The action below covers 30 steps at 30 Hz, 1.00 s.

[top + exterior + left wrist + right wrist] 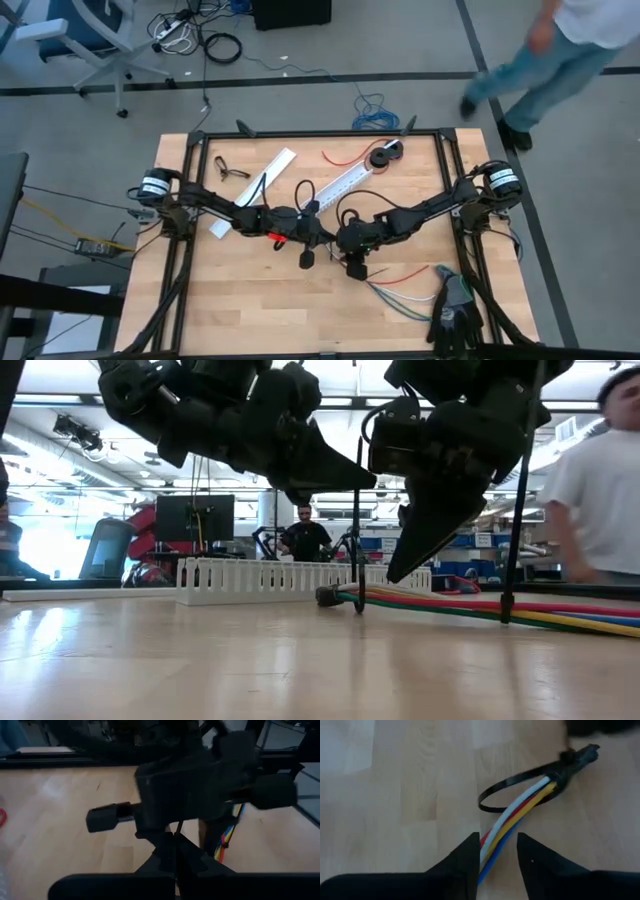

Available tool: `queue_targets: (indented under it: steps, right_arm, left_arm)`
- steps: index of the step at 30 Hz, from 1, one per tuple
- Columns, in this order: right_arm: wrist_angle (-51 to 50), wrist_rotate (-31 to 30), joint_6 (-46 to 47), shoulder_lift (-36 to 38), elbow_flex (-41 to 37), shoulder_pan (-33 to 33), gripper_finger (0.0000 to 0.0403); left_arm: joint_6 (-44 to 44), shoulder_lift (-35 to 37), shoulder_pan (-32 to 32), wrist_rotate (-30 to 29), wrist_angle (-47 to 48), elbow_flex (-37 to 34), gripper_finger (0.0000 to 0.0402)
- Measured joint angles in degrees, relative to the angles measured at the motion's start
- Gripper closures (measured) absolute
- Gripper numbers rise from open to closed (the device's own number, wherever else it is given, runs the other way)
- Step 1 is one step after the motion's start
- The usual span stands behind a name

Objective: Ziptie cables
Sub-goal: Wrap the cables together using the black zip tie

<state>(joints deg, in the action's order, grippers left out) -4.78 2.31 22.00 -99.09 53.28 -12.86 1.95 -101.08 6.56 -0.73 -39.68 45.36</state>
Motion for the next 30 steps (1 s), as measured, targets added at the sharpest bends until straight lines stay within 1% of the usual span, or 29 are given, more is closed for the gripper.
queue_targets:
  steps: [3,6,8,12,15,19,23,26,30]
  right_arm:
    - [-0.2,0.0,-0.2,0.0,0.0,0.0,0.0272]
    - [-0.9,0.1,0.6,0.0,0.0,0.0,0.027]
    - [-3.2,0.1,1.9,0.4,0.0,0.2,0.0272]
    - [-9.4,-0.5,3.9,2.2,0.0,0.8,0.0279]
    - [-13.3,-2.9,4.8,3.9,0.0,0.8,0.0284]
    - [-16.2,-6.3,6.5,6.0,0.0,0.0,0.029]
    - [-17.9,-10.1,8.7,7.4,0.0,-1.8,0.029]
    - [-20.1,-10.5,11.2,7.5,0.0,-2.8,0.0291]
    - [-23.7,-11.3,14.4,7.5,0.0,-3.4,0.0291]
  left_arm:
    - [-0.1,-1.3,-0.3,1.9,-1.1,0.0,0.0401]
    - [0.6,-3.8,-0.5,4.9,-5.3,0.0,0.0401]
    - [1.6,-5.5,-0.5,6.6,-8.2,0.0,0.0401]
    - [3.2,-7.2,-0.5,7.0,-12.4,0.0,0.0401]
    - [3.4,-7.2,-0.5,7.0,-14.2,0.1,0.0401]
    - [3.3,-7.2,-0.5,7.0,-14.5,1.9,0.0401]
    - [3.1,-7.2,-0.3,7.5,-12.8,3.7,0.0401]
    - [3.2,-7.8,0.1,9.0,-12.5,4.9,0.0401]
    - [3.5,-9.5,0.7,9.0,-11.2,5.6,0.0401]
